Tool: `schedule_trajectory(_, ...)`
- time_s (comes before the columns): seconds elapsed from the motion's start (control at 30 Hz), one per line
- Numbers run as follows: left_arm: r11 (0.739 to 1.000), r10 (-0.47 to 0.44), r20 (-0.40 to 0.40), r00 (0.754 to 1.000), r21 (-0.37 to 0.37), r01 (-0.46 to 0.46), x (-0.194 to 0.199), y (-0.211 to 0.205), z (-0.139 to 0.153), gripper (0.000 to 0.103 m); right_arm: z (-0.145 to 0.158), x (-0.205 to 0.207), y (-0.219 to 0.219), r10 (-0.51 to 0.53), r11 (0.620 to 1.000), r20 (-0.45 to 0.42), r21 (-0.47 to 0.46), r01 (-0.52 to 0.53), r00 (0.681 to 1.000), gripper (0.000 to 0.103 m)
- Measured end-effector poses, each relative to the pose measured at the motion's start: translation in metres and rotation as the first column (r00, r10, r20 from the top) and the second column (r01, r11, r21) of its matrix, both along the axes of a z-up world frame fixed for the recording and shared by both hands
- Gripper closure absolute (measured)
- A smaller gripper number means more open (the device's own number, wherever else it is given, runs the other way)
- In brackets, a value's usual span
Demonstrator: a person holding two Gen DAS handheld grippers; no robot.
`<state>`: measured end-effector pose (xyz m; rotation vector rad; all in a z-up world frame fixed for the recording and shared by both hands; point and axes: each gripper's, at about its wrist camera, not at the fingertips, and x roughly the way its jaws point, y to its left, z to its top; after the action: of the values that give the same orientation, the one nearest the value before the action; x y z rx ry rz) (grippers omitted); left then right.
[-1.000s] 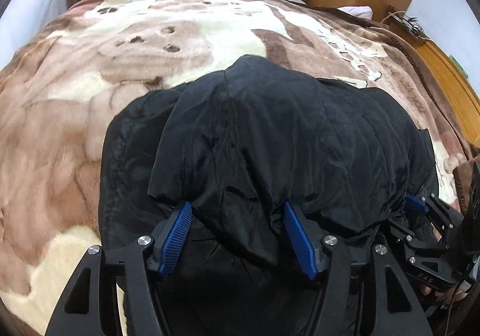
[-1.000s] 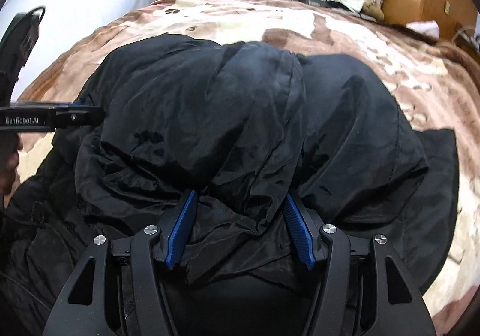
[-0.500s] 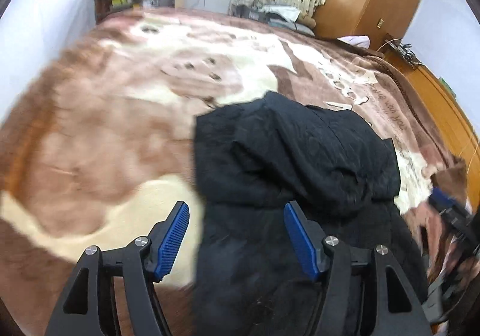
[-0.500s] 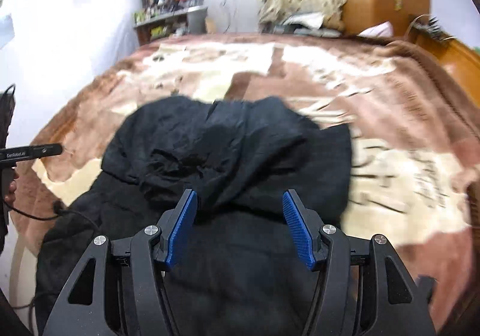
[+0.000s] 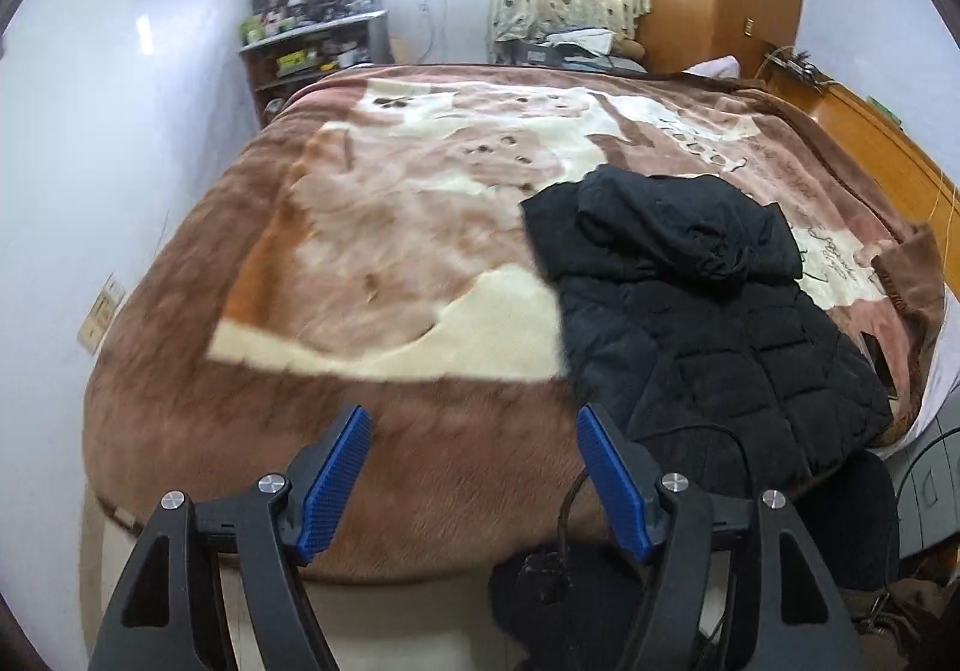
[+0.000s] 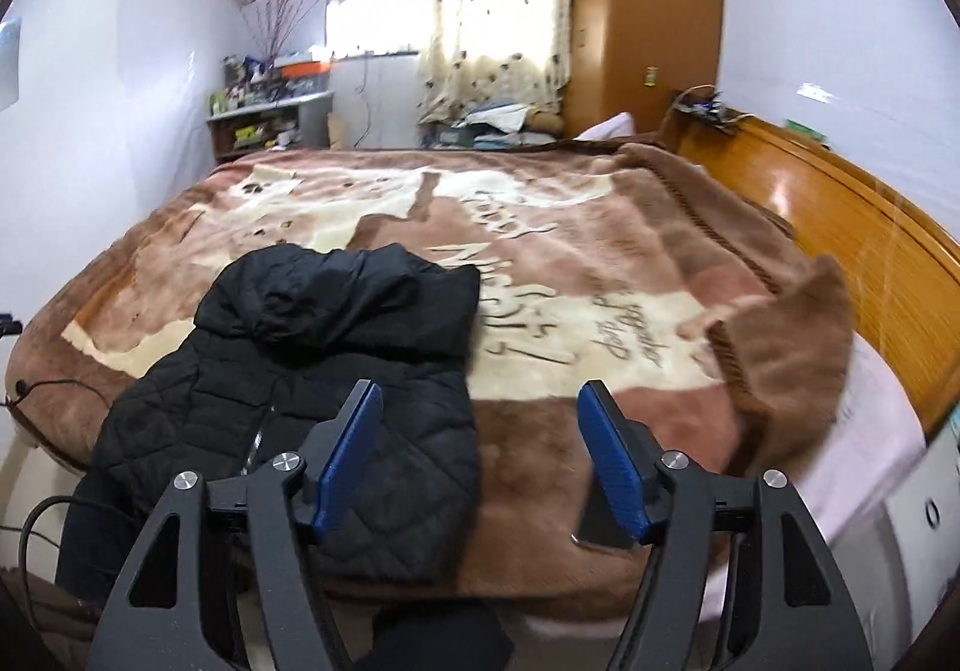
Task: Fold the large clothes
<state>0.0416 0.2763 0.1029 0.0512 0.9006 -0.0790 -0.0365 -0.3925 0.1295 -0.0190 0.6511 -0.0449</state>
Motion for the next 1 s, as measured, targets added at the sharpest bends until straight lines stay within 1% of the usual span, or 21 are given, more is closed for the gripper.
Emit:
schedule_trajectory(0.1,0.996,0.084,0.010,0.996,0.039,-0.084,-0.027,0.036,0.011,0.032,-0.005,-0.023,-0.010,-0.035,0.999,-0.003,-0.004,0.035,0.999,0.035)
schedule_trajectory(0.17,0.984,0.163,0.039,0.986,0.063,-0.165,-0.045,0.066,0.027,0.032,-0.009,-0.033,-0.014,-0.045,0.999,-0.010,0.002,0.045,0.999,0.035)
schedule_trajectory(0.2,0.973,0.210,0.076,0.975,0.077,-0.216,-0.055,0.081,0.038,0.032,-0.012,-0.038,-0.015,-0.048,0.999,-0.009,0.004,0.048,0.999,0.035)
schedule_trajectory(0.23,0.967,0.233,0.098,0.968,0.079,-0.240,-0.059,0.089,0.043,0.031,-0.017,-0.040,-0.015,-0.044,0.999,-0.006,0.020,0.044,0.999,0.035)
schedule_trajectory(0.27,0.959,0.265,0.122,0.956,0.068,-0.275,-0.064,0.098,0.047,0.024,-0.023,-0.039,-0.014,-0.036,0.998,-0.008,0.044,0.036,0.999,0.035)
schedule_trajectory(0.3,0.955,0.289,0.130,0.948,0.033,-0.296,-0.066,0.104,0.047,0.020,-0.029,-0.039,-0.015,-0.035,0.997,-0.010,0.066,0.036,0.999,0.034)
schedule_trajectory(0.33,0.959,0.282,0.118,0.952,-0.038,-0.280,-0.066,0.105,0.040,0.016,-0.039,-0.035,-0.016,-0.042,0.994,-0.024,0.102,0.044,0.999,0.034)
schedule_trajectory(0.37,0.963,0.265,0.103,0.959,-0.085,-0.257,-0.063,0.102,0.032,0.016,-0.048,-0.033,-0.016,-0.051,0.991,-0.044,0.121,0.056,0.998,0.034)
schedule_trajectory(0.4,0.965,0.239,0.073,0.968,-0.131,-0.229,-0.058,0.093,0.016,0.016,-0.062,-0.027,-0.014,-0.054,0.988,-0.077,0.142,0.065,0.996,0.034)
schedule_trajectory(0.5,0.971,0.172,-0.004,0.985,-0.169,-0.170,-0.039,0.055,-0.032,0.016,-0.095,-0.014,-0.005,-0.036,0.980,-0.124,0.190,0.059,0.992,0.034)
schedule_trajectory(0.53,0.970,0.142,-0.035,0.989,-0.193,-0.146,-0.031,0.039,-0.051,0.016,-0.107,-0.009,-0.001,-0.030,0.976,-0.144,0.207,0.060,0.989,0.034)
schedule_trajectory(0.57,0.966,0.113,-0.055,0.992,-0.229,-0.122,-0.022,0.022,-0.069,0.016,-0.120,-0.003,0.004,-0.016,0.973,-0.167,0.226,0.054,0.986,0.033)
schedule_trajectory(0.6,0.963,0.092,-0.069,0.993,-0.249,-0.106,-0.016,0.007,-0.083,0.016,-0.130,0.000,0.008,-0.007,0.971,-0.185,0.235,0.051,0.983,0.030)
schedule_trajectory(0.63,0.958,0.050,-0.096,0.994,-0.277,-0.075,-0.006,-0.014,-0.102,0.016,-0.139,0.005,0.011,0.004,0.969,-0.201,0.243,0.046,0.980,0.028)
schedule_trajectory(0.7,0.951,0.004,-0.141,0.990,-0.305,-0.048,0.007,-0.044,-0.126,0.016,-0.159,0.016,0.019,0.012,0.966,-0.248,0.252,0.053,0.969,0.026)
schedule_trajectory(0.73,0.947,-0.026,-0.173,0.985,-0.321,-0.032,0.016,-0.062,-0.140,0.017,-0.166,0.020,0.020,0.015,0.965,-0.260,0.257,0.054,0.965,0.026)
schedule_trajectory(0.77,0.945,-0.048,-0.187,0.981,-0.328,-0.016,0.020,-0.075,-0.148,0.017,-0.174,0.024,0.021,0.025,0.963,-0.272,0.265,0.050,0.962,0.026)
schedule_trajectory(0.83,0.951,-0.089,-0.216,0.972,-0.308,0.019,0.031,-0.098,-0.163,0.017,-0.186,0.030,0.022,0.029,0.959,-0.295,0.278,0.057,0.955,0.026)
schedule_trajectory(0.9,0.953,-0.120,-0.252,0.960,-0.299,0.040,0.039,-0.112,-0.174,0.017,-0.199,0.038,0.019,0.019,0.955,-0.325,0.287,0.079,0.945,0.026)
schedule_trajectory(1.0,0.947,-0.147,-0.295,0.944,-0.317,0.048,0.045,-0.120,-0.188,0.017,-0.209,0.045,0.015,0.033,0.943,-0.334,0.322,0.081,0.942,0.026)
